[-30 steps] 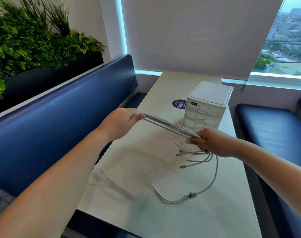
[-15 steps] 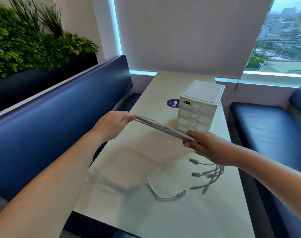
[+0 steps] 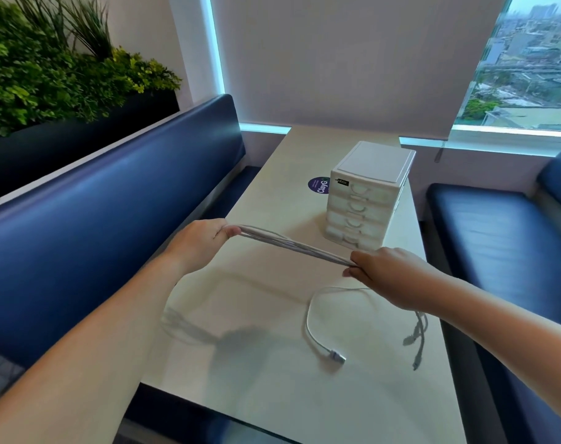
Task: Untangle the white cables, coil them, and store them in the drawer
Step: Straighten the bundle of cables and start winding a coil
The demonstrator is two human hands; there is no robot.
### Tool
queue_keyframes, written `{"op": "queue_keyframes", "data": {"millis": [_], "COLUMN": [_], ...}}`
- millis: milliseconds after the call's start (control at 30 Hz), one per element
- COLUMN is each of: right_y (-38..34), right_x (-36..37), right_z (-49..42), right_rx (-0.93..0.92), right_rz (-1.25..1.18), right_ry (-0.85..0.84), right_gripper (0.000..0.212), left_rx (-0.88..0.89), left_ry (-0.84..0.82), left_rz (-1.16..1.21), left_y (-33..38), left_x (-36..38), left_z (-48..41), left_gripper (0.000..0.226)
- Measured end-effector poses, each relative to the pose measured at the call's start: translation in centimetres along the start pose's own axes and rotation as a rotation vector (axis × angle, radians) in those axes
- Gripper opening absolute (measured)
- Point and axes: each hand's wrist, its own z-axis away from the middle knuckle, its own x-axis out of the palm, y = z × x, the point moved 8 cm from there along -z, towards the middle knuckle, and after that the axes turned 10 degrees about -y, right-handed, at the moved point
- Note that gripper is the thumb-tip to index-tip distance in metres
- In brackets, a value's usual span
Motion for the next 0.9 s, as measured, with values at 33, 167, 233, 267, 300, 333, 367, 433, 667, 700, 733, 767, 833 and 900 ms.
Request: {"op": "queue_keyframes", "data": {"millis": [33, 167, 233, 267, 300, 333, 367, 433, 667, 700, 733, 767, 833, 900], "right_y": [0.3, 1.1, 0.9, 0.8, 0.8, 0.8, 0.8, 1.0, 1.7, 1.6, 1.5, 1.3, 0.8, 0.1], "right_x": [0.3, 1.3, 0.9, 0.7, 0.5, 0.4, 0.3, 0.0, -1.6, -1.9, -2.3, -2.6, -3.2, -3.8], "right_z": [0.0, 0.4, 0.7, 0.8, 1.0, 1.2, 1.3, 1.4, 1.6, 1.5, 1.5, 1.4, 1.2, 0.9], "right_rx": [0.001, -0.009, 0.003, 0.012, 0.017, 0.014, 0.007, -0.003, -0.055, -0.060, -0.062, -0.068, -0.085, -0.105], "right_rz": [-0.039, -0.424, -0.461, -0.430, -0.382, -0.337, -0.305, -0.271, -0.205, -0.172, -0.138, -0.111, -0.074, -0.045], "right_ry": [-0.031, -0.198, -0.181, -0.156, -0.130, -0.110, -0.091, -0.042, 0.044, 0.029, 0.010, -0.006, -0.030, -0.045], "right_gripper": [0.029, 0.025, 0.028, 0.031, 0.035, 0.040, 0.043, 0.044, 0.039, 0.039, 0.039, 0.039, 0.040, 0.044], "left_rx": [0.001, 0.011, -0.004, -0.012, -0.018, -0.019, -0.022, -0.024, -0.092, -0.134, -0.165, -0.178, -0.167, -0.065], "left_ry": [0.008, 0.011, 0.005, -0.001, -0.009, -0.018, -0.025, -0.048, -0.286, -0.401, -0.510, -0.592, -0.605, -0.478], "left_rz": [0.004, 0.034, 0.051, 0.059, 0.069, 0.075, 0.082, 0.106, 0.245, 0.202, 0.097, -0.033, -0.192, -0.170], "left_y": [-0.3, -1.4, -1.9, -2.2, -2.4, -2.5, -2.5, -2.5, -2.9, -2.9, -2.9, -2.8, -1.4, 2.9], "left_x": [-0.1, -0.3, 0.0, 0.2, 0.5, 0.7, 1.0, 1.7, 6.2, 7.5, 8.6, 9.3, 9.2, 7.4], "left_z": [0.2, 0.8, 1.0, 1.0, 1.0, 1.0, 1.0, 1.1, 1.9, 2.2, 2.5, 2.7, 2.3, 1.4], "left_gripper": [0.053, 0.059, 0.060, 0.060, 0.059, 0.058, 0.056, 0.054, 0.056, 0.054, 0.057, 0.069, 0.105, 0.128]}}
